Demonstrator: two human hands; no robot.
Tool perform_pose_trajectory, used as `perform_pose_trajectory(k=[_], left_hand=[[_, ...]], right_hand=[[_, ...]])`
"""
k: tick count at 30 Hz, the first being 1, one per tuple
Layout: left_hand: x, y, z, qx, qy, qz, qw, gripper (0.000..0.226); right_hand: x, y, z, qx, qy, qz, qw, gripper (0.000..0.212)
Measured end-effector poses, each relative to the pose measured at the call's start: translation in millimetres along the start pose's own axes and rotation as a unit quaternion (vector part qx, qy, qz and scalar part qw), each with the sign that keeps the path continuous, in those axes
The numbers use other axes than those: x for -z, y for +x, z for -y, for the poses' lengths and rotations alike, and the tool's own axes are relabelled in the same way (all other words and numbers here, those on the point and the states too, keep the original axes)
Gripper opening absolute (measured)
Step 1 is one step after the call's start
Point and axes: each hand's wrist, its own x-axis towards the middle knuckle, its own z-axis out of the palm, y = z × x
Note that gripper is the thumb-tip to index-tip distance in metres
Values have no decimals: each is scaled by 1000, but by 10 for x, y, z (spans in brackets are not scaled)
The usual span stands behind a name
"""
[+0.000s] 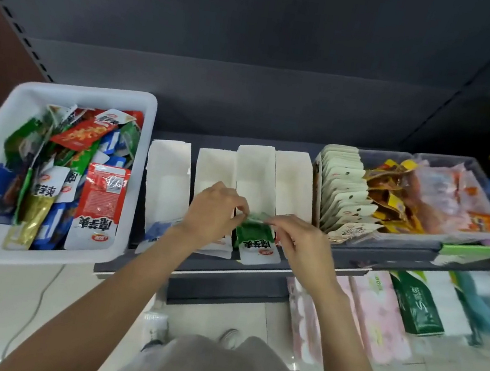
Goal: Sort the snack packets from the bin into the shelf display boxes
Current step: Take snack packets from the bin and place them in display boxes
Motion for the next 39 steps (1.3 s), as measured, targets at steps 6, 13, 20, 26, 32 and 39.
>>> perform_pose_trajectory(k=[6,13,20,26,32,39], left_hand=[[-47,-115,92,-17,-32,43,998,16],[67,-285,184,-1,-121,-40,992,19],[542,-683,461,76,-208,-304,927,23],[739,-951,1524,195,-43,-254,946,21],[954,-878,2258,250,29,-219,943,36],[1178,-355,2617,265,105,-78,955,54]], right_hand=[[-93,-42,5,18,-48,118,992,25],[-51,-29,91,-30,-10,123,992,38],[-13,420,829,-36,165,-20,986,29],[-682,1166,1394,-35,163,16,986,18],[-1431,1999,1691,22,-42,54,997,25],[-1811,2314,1801,44,-146,112,982,30]])
